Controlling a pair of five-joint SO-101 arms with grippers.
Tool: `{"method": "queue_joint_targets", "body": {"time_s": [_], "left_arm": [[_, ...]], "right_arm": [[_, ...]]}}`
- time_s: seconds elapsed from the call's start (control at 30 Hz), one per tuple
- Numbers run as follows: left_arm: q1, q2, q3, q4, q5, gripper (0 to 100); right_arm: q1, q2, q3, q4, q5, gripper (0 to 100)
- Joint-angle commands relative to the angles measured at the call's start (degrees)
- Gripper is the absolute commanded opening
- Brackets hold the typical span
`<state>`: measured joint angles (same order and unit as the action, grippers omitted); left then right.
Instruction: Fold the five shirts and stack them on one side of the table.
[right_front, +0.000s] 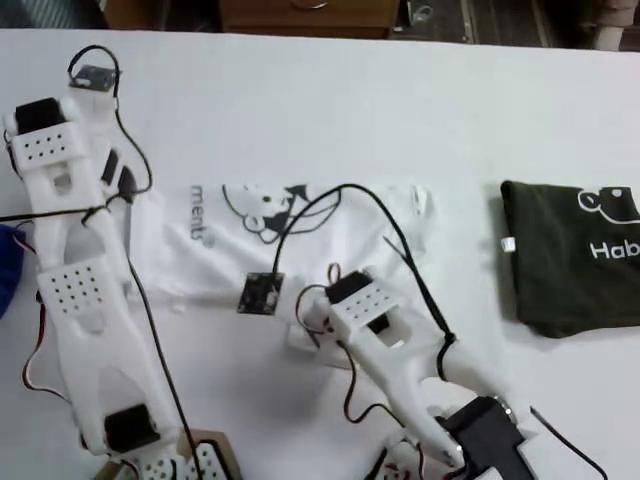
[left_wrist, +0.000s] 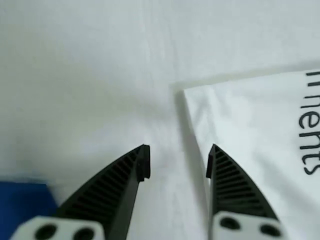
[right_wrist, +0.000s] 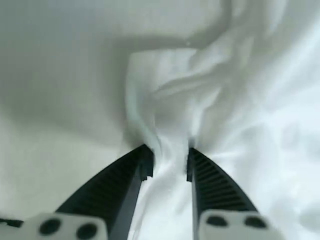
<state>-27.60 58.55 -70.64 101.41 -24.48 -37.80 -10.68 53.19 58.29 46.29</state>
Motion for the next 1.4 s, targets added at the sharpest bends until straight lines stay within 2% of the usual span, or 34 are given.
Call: {"method": "queue_joint_targets", "body": {"time_s": [0.0, 0.2, 0.33, 0.53, 0.87, 1.1, 1.23, 1.37], "left_arm": [[-1.1, -5.2, -4.8, 0.5, -0.5, 21], [-1.3, -4.5, -4.4, 0.5, -0.6, 21], [-1.1, -4.6, -3.5, 0.5, -0.6, 21], [-1.2, -4.6, -3.5, 0.5, -0.6, 21], [-1.4, -4.8, -3.8, 0.5, -0.6, 21], [-1.4, -5.1, -4.0, 0.5, -0.6, 21], [-1.4, -4.8, -3.9, 0.5, -0.7, 21], [-1.3, -4.7, -3.6, 0.5, -0.7, 21]], "right_arm": [[0.2, 1.3, -0.2, -0.2, 0.7, 12.8], [-1.2, 0.7, -0.4, 4.7, 0.4, 20.4], [-5.9, 0.7, -0.4, 7.5, 0.2, 20.6], [-12.3, 1.2, 0.0, 6.1, -4.0, 20.7], [-11.3, 0.8, 0.4, 5.1, -4.6, 20.8], [-3.0, 1.3, -3.8, 4.9, -0.9, 20.8], [-3.6, 0.7, -4.3, 7.2, -1.1, 20.8], [-7.1, 0.7, -7.3, 11.4, -4.4, 20.8]]}}
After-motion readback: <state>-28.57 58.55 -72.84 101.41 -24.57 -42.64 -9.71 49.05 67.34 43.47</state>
